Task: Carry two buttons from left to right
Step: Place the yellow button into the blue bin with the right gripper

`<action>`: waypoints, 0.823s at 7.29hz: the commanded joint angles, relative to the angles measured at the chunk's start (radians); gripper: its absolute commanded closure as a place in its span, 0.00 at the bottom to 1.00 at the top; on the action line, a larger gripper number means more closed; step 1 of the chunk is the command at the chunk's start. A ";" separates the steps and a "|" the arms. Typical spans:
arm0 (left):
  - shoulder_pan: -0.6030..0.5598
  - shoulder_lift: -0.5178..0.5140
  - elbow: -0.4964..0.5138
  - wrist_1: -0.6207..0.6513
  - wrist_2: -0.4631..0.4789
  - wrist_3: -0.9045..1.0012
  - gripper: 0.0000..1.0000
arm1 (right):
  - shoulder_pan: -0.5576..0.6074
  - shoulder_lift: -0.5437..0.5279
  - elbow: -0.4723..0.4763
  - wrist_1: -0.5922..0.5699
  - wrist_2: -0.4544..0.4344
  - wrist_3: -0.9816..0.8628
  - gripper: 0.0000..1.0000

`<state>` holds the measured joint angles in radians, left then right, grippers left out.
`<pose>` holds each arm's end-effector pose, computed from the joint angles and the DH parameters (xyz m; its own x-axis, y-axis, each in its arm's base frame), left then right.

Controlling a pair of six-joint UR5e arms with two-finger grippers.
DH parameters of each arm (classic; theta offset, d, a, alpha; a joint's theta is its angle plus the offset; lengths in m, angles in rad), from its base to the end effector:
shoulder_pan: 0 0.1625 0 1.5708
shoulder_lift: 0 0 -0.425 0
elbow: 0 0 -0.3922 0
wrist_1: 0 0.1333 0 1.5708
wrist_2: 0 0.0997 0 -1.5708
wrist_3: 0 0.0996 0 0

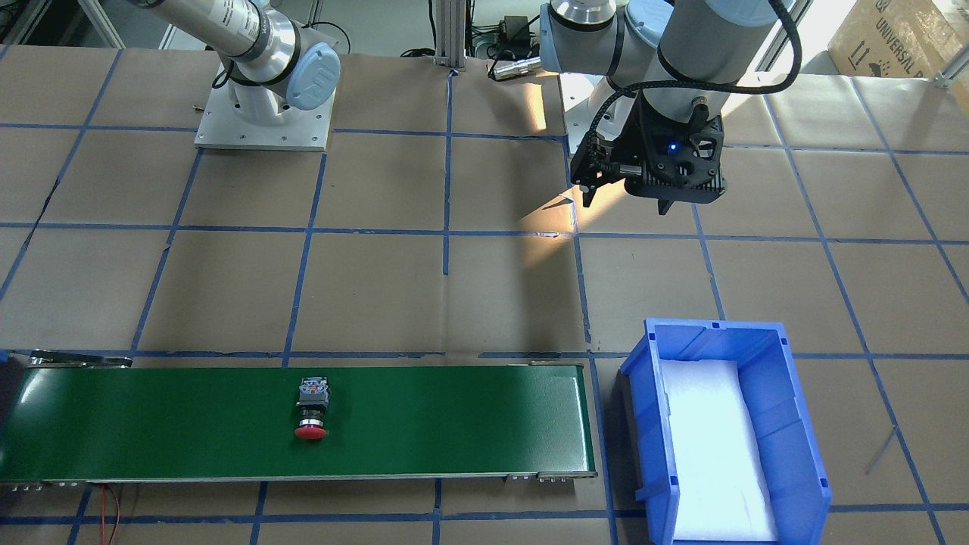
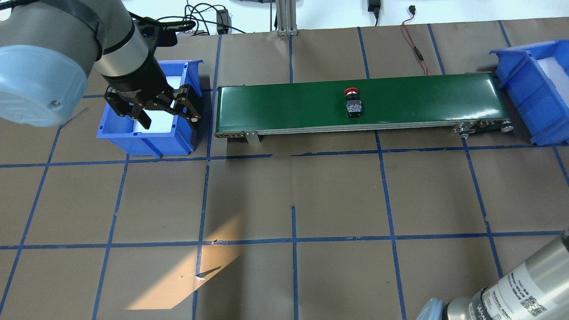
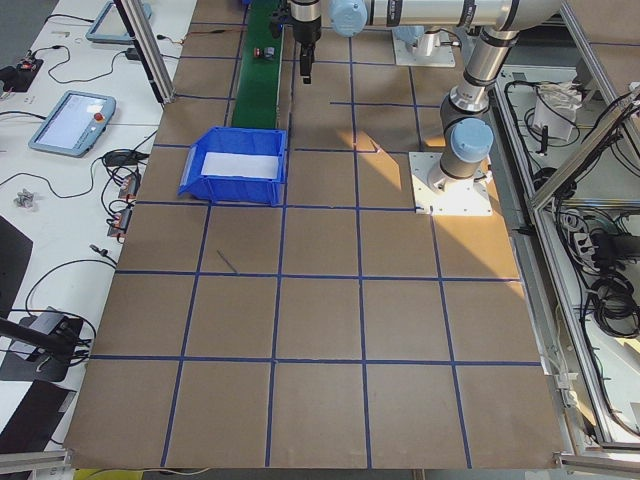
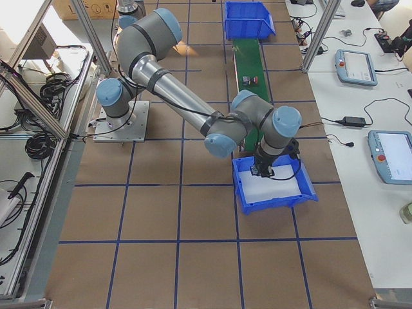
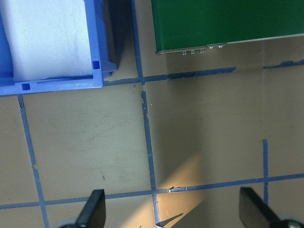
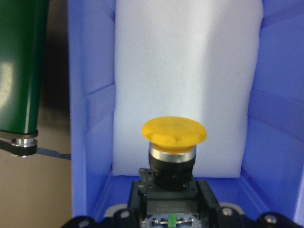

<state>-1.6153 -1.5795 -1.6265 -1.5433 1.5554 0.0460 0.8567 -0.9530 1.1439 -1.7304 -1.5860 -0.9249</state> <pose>-0.1565 -0.4846 0.4590 -0.9958 0.0898 0.0171 0.0903 0.9953 0.0362 -0.3771 -0.6363 0.3319 -0.9777 -0.2092 -0.0158 -0.2096 0.9773 0.0310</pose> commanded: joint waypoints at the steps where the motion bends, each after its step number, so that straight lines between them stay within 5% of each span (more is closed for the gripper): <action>1: 0.000 -0.001 -0.001 0.000 0.000 0.000 0.00 | -0.016 0.075 -0.006 -0.079 0.018 -0.015 0.73; 3: 0.000 -0.001 0.000 0.002 0.000 0.002 0.00 | -0.009 0.106 -0.013 -0.124 0.018 -0.015 0.67; 5: 0.000 -0.002 -0.001 0.002 0.000 0.000 0.00 | 0.010 0.137 -0.012 -0.196 0.011 -0.014 0.00; 6: 0.000 -0.001 -0.001 0.002 0.000 0.002 0.00 | 0.010 0.134 -0.010 -0.189 0.004 -0.015 0.00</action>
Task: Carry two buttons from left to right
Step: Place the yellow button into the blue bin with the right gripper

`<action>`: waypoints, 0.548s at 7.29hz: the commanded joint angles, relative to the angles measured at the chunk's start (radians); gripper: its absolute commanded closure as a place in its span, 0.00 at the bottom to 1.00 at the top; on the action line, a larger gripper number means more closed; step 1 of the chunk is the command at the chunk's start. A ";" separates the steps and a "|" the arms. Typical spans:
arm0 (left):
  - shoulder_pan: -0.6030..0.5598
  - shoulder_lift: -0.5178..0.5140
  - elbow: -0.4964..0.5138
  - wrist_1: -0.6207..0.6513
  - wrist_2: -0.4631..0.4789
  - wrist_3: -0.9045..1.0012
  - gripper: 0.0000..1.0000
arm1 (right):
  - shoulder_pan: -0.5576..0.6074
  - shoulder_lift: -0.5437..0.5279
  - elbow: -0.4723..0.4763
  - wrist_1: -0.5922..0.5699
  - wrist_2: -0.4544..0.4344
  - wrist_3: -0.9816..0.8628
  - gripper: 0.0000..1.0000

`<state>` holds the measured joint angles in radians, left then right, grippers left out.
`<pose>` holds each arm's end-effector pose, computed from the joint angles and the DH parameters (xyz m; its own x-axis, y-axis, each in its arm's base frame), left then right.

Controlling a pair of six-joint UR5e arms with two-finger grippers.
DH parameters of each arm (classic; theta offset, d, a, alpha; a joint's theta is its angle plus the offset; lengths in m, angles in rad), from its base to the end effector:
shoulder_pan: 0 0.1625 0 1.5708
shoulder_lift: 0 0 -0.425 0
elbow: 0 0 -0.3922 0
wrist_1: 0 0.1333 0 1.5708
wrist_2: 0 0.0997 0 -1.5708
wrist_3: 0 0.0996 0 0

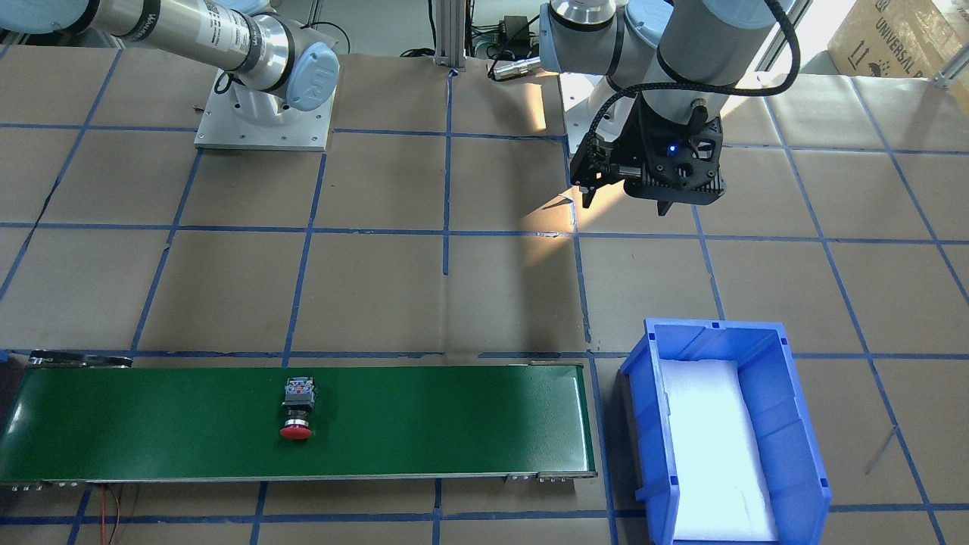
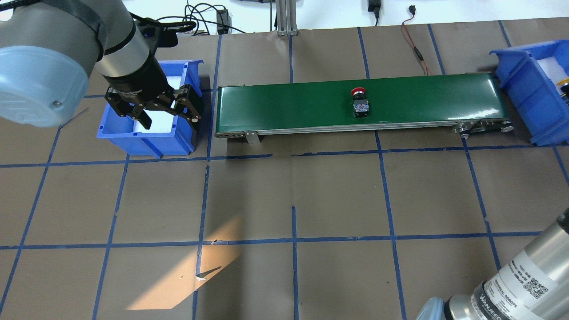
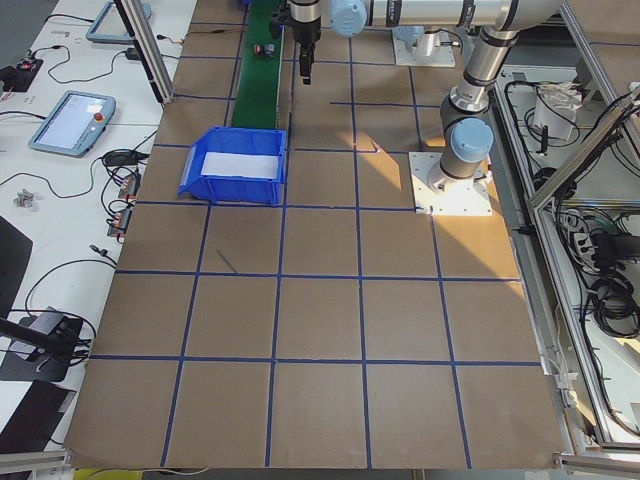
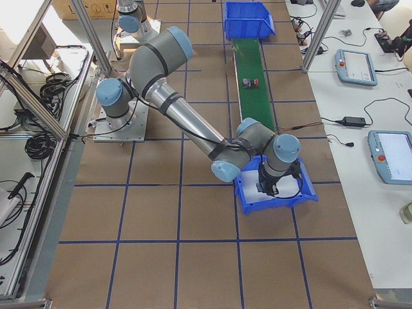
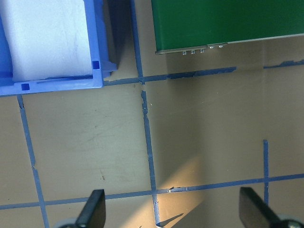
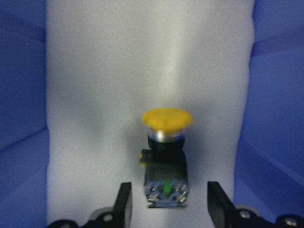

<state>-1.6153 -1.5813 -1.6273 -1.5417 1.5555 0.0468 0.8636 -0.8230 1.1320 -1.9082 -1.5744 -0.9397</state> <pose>-0.1566 -0.4852 0.4579 -0.9957 0.0906 0.0170 0.0911 0.9951 0.0371 -0.3960 -0.6680 0.2581 -0.9728 -0.2301 0.0251 -0.2305 0.9730 -0.0138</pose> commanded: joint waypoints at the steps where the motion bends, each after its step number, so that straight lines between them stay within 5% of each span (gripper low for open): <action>1: 0.000 0.004 0.001 0.000 0.000 0.001 0.00 | 0.003 -0.008 0.002 0.001 -0.007 -0.001 0.00; 4: 0.000 0.004 0.003 0.000 0.000 0.001 0.00 | 0.031 -0.154 0.006 0.156 -0.021 0.018 0.00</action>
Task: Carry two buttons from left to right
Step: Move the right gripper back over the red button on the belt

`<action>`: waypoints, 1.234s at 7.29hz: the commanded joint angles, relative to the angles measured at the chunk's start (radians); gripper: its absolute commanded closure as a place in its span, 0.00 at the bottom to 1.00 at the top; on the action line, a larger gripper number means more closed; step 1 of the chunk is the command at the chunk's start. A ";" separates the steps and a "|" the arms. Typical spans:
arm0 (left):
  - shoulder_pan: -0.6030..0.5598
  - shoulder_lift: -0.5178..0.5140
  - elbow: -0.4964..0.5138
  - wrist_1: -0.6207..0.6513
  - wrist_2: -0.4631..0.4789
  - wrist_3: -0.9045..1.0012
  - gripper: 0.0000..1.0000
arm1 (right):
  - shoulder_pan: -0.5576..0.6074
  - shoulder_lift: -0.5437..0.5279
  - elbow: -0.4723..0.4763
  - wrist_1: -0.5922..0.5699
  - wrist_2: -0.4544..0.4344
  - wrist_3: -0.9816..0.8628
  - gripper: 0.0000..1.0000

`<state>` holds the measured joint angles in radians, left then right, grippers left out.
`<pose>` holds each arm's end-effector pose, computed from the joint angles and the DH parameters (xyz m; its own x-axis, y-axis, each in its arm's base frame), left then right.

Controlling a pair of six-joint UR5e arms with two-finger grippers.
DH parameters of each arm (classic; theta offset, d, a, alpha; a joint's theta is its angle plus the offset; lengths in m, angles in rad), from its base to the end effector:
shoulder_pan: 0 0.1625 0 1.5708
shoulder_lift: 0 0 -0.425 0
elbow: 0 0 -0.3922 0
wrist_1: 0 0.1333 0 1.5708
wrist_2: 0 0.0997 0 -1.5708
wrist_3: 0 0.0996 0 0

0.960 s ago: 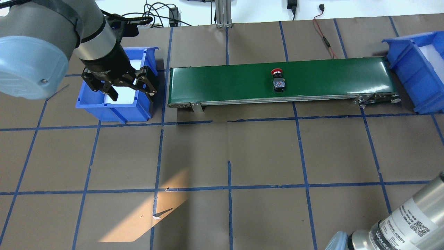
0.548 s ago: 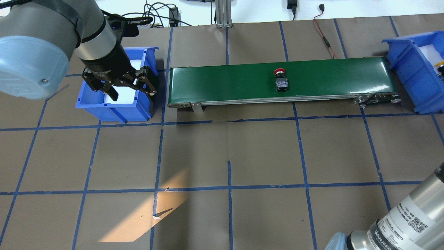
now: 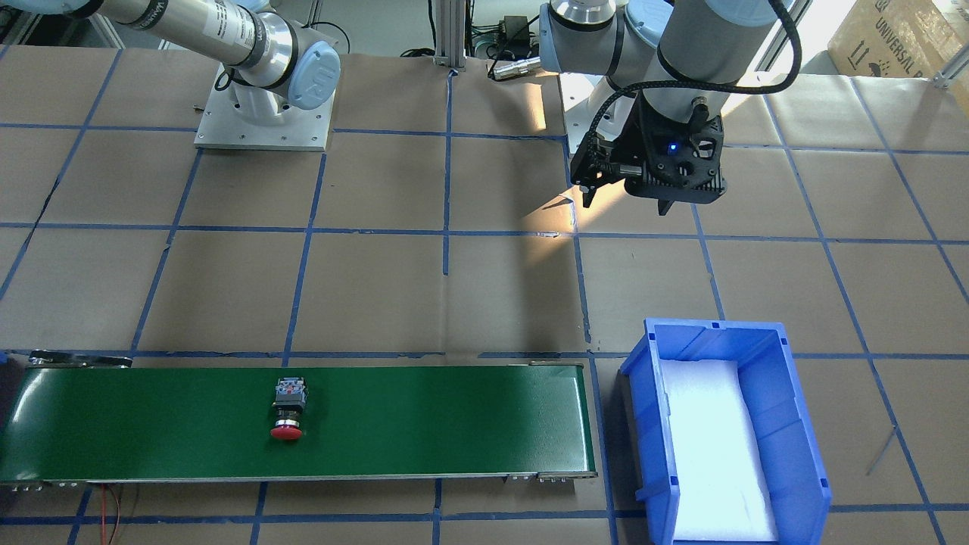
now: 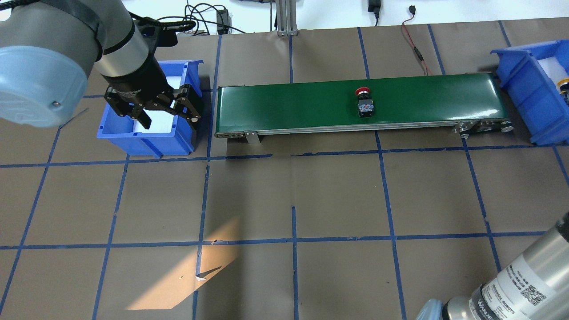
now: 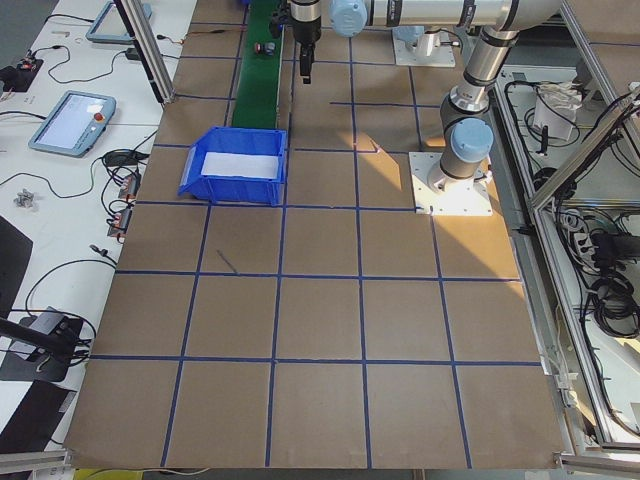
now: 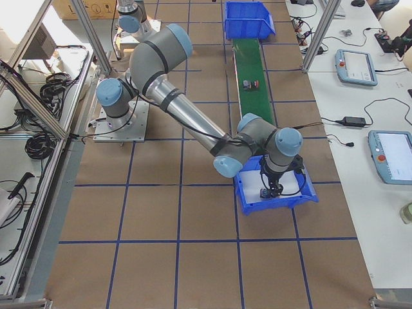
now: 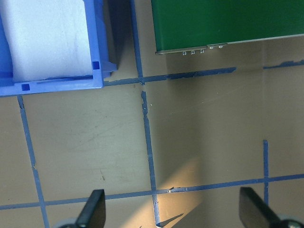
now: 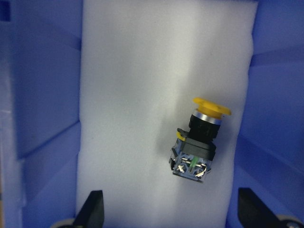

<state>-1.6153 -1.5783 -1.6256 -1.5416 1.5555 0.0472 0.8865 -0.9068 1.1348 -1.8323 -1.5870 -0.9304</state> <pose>-0.1565 -0.4845 0.4602 -0.9957 0.0910 0.0168 0.0915 0.9953 0.0324 -0.3701 -0.6620 0.3124 -0.9693 -0.2431 0.0365 -0.2435 0.9699 -0.0070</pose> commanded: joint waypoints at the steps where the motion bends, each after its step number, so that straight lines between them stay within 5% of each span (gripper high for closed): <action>1: 0.000 0.003 0.001 0.000 0.000 0.000 0.00 | 0.018 -0.108 0.016 0.085 -0.007 0.037 0.00; 6: 0.000 0.003 0.001 0.002 0.000 0.000 0.00 | 0.388 -0.294 0.294 -0.040 -0.025 0.613 0.01; 9: 0.000 0.001 0.001 0.002 0.000 0.000 0.00 | 0.500 -0.357 0.434 -0.081 -0.025 0.772 0.01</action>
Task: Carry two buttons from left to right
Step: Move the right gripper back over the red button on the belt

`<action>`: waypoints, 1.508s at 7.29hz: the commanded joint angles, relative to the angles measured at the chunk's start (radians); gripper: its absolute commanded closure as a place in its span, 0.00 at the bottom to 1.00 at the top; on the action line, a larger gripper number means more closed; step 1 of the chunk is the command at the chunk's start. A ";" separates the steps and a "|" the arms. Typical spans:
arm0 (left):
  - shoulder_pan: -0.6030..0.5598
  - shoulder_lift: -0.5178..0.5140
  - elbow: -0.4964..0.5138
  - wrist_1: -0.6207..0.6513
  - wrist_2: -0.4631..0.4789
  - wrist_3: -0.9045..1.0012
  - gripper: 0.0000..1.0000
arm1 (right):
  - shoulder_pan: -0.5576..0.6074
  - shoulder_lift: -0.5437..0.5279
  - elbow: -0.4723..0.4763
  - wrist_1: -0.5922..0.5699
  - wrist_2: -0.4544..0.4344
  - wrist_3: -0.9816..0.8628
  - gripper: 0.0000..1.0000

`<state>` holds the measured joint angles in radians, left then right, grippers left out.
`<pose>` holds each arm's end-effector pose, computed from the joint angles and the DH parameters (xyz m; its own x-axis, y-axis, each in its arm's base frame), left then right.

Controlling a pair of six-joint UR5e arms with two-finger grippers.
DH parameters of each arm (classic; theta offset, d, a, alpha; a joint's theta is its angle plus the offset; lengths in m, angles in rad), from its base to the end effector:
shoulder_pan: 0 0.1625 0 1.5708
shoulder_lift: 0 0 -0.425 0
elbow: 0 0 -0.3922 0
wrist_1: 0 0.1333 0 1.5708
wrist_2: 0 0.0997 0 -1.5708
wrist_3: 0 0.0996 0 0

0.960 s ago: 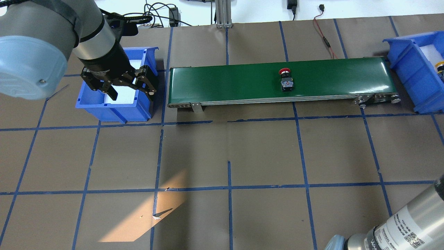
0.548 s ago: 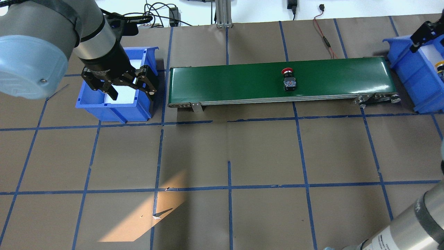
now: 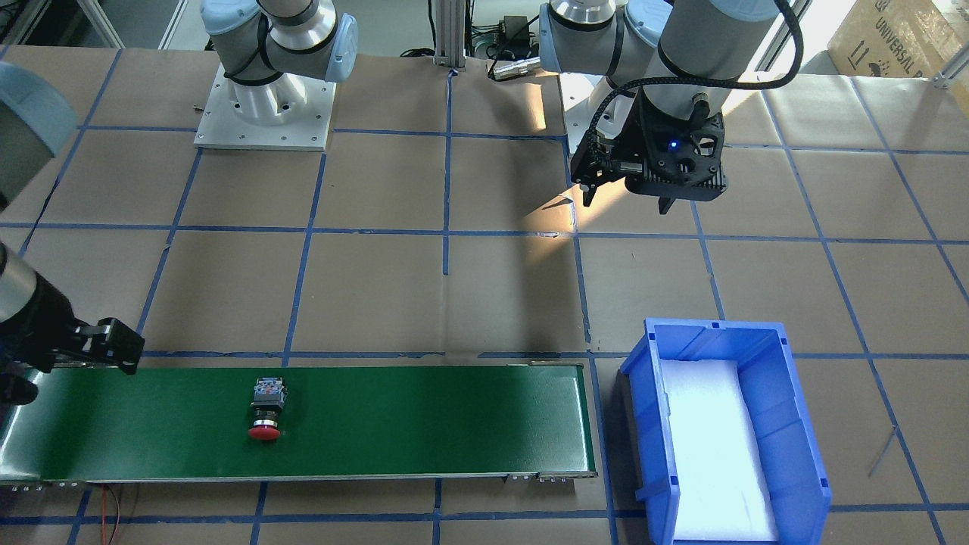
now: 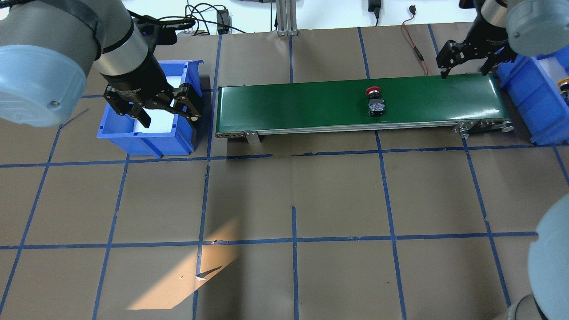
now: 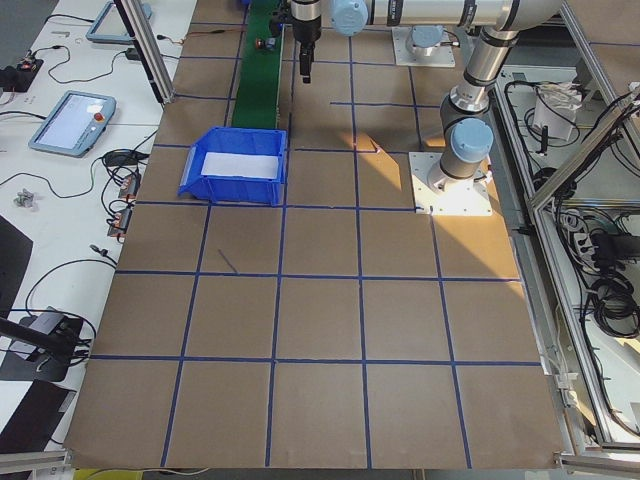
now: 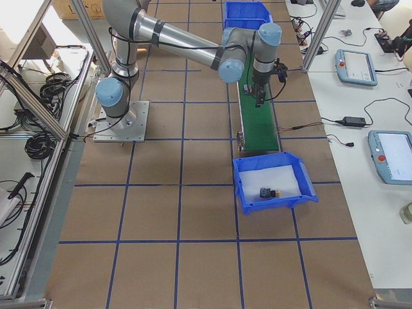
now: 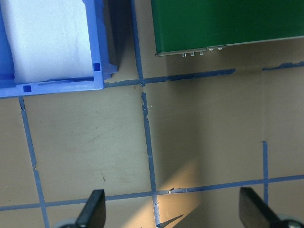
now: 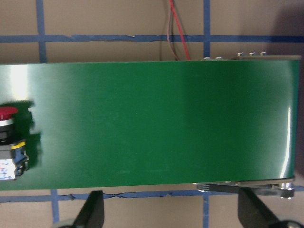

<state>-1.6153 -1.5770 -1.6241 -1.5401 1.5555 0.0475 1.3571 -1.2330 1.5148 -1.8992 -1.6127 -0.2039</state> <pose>-0.1565 -0.4844 0.4617 -0.9957 0.0914 0.0166 0.0918 0.9954 0.0281 -0.0057 -0.6350 0.3597 -0.9987 0.0117 0.0504 0.0098 0.9993 -0.0371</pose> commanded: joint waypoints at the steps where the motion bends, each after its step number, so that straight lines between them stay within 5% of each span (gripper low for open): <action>1: 0.000 0.000 0.000 0.000 0.000 0.000 0.00 | 0.031 -0.034 0.060 -0.023 0.002 0.046 0.00; 11: 0.000 0.000 -0.002 0.002 0.000 0.000 0.00 | 0.033 0.046 0.062 -0.052 0.013 0.032 0.00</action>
<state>-1.6153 -1.5769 -1.6260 -1.5386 1.5555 0.0476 1.3885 -1.1860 1.5758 -1.9510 -1.5999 -0.1778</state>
